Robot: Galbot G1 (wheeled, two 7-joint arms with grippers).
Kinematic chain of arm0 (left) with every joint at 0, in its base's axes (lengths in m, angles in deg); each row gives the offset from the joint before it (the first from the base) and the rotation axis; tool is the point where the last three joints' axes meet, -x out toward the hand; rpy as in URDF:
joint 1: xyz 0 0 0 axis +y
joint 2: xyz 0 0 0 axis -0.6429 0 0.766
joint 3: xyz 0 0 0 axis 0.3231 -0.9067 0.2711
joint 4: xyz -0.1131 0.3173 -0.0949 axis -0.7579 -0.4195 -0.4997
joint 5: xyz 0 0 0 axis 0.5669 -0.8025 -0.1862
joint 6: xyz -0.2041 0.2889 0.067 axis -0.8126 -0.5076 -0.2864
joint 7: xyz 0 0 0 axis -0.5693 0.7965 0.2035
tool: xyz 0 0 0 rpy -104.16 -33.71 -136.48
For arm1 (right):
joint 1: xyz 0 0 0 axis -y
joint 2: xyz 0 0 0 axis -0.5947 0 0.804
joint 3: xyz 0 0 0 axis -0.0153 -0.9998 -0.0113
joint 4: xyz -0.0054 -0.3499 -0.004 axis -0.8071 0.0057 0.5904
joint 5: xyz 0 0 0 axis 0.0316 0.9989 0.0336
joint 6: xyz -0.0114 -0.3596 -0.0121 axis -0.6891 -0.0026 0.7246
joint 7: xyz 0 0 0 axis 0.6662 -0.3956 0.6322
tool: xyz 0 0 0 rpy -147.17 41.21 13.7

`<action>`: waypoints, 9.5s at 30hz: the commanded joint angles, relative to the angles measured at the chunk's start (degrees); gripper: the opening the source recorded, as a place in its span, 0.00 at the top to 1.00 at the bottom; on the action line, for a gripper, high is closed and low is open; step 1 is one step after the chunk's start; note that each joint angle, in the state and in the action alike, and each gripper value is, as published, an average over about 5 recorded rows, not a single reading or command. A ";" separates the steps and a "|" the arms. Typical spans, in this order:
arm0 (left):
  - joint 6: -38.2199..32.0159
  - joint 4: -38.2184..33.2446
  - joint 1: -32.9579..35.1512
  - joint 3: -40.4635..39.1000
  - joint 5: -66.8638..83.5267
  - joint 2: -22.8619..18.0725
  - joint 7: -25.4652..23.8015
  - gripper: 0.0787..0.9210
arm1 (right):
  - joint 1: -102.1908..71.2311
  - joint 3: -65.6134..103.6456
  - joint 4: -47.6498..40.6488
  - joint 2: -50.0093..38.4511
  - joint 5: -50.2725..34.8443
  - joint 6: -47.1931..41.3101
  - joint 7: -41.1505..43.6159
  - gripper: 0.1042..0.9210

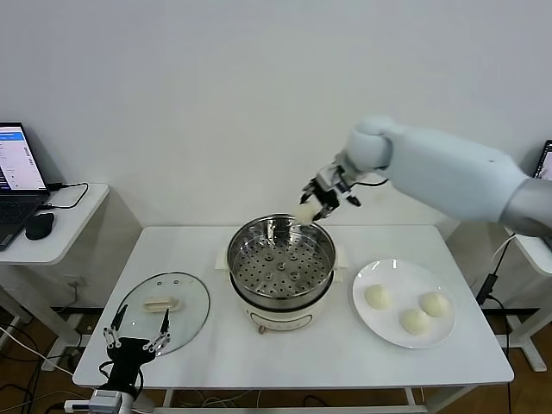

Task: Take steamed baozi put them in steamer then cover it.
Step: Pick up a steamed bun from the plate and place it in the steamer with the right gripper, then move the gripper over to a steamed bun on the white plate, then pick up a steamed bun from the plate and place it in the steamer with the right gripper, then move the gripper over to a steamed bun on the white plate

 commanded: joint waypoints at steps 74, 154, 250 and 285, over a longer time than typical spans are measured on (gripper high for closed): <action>0.44 -5.25 1.07 0.03 -1.60 -0.79 0.18 0.12 | -10.03 1.94 20.75 -37.22 -3.70 -30.81 4.09 0.12; 0.11 -3.90 -0.71 -0.22 -2.26 -1.18 0.41 0.12 | 2.00 6.81 17.77 -26.72 -11.53 -35.04 2.90 0.49; 0.63 -6.68 -0.14 -0.35 -2.43 0.45 0.00 0.12 | -3.53 1.90 31.54 -46.37 0.21 -27.29 13.70 0.12; 1.30 -5.91 0.90 1.43 -1.06 -0.44 -0.02 0.12 | -46.67 34.34 17.46 -38.36 17.61 -27.18 4.91 0.12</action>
